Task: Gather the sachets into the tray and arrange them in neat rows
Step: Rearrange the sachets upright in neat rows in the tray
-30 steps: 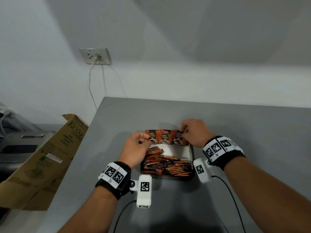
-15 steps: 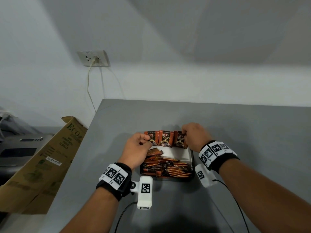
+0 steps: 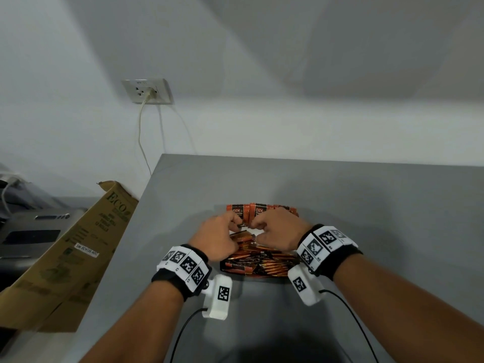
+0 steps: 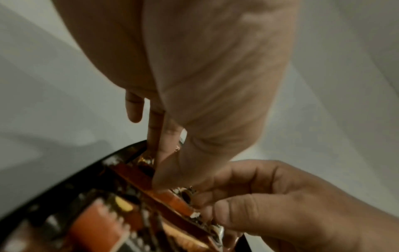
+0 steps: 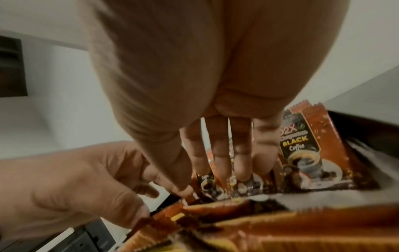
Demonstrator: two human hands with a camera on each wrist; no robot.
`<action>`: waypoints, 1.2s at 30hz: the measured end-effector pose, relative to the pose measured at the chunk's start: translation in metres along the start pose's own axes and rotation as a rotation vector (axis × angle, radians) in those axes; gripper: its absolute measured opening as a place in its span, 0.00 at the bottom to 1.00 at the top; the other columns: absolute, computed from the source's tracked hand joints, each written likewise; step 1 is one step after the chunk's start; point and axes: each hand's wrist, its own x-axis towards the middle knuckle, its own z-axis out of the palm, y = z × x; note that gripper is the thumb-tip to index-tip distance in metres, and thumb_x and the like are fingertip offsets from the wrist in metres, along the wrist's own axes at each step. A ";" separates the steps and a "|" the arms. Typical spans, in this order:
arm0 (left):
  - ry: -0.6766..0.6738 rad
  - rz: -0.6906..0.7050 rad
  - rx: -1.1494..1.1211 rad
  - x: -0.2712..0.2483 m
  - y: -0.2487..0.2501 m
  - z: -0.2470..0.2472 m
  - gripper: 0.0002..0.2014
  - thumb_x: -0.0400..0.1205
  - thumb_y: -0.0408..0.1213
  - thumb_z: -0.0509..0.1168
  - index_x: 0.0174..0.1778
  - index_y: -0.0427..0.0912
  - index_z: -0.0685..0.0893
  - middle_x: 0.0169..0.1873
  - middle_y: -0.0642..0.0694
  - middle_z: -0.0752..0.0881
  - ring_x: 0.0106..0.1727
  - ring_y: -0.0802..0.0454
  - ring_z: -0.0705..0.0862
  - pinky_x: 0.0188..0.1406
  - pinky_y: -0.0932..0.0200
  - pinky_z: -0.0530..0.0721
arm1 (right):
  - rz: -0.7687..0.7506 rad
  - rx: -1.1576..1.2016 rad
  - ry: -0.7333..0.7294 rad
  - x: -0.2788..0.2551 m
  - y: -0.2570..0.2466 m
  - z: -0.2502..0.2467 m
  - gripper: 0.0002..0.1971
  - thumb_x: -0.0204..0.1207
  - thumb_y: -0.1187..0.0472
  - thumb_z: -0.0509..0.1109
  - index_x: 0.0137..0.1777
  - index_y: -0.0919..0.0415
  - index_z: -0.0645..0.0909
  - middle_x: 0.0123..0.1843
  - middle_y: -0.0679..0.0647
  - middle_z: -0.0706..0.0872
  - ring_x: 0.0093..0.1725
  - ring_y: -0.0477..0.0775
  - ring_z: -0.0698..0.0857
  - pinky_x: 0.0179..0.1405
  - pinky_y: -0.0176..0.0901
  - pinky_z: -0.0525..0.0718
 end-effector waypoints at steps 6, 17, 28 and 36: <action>0.039 0.089 0.370 0.010 0.001 0.004 0.22 0.75 0.40 0.67 0.65 0.56 0.75 0.56 0.53 0.86 0.63 0.50 0.75 0.66 0.51 0.70 | 0.055 -0.017 -0.114 0.015 -0.006 0.011 0.20 0.78 0.54 0.71 0.69 0.56 0.82 0.59 0.54 0.87 0.53 0.53 0.85 0.55 0.47 0.86; 0.212 0.153 0.350 0.019 -0.012 0.014 0.09 0.80 0.45 0.68 0.55 0.57 0.79 0.46 0.54 0.85 0.56 0.49 0.77 0.59 0.52 0.69 | 0.015 0.064 -0.001 0.020 -0.002 0.014 0.11 0.82 0.60 0.68 0.62 0.54 0.85 0.47 0.47 0.86 0.40 0.44 0.82 0.39 0.35 0.77; 0.298 0.029 -1.166 -0.006 0.017 0.000 0.14 0.76 0.20 0.72 0.54 0.36 0.80 0.49 0.36 0.89 0.46 0.42 0.89 0.45 0.50 0.89 | -0.010 0.630 0.146 -0.006 -0.012 -0.016 0.06 0.81 0.63 0.72 0.57 0.58 0.84 0.49 0.55 0.92 0.40 0.49 0.88 0.42 0.45 0.87; -0.047 -0.062 -1.632 -0.012 0.052 -0.009 0.15 0.78 0.26 0.56 0.55 0.26 0.83 0.47 0.32 0.90 0.47 0.41 0.91 0.49 0.50 0.87 | 0.029 0.469 0.407 -0.021 -0.032 -0.019 0.32 0.70 0.52 0.80 0.74 0.47 0.75 0.63 0.44 0.80 0.56 0.43 0.82 0.58 0.37 0.83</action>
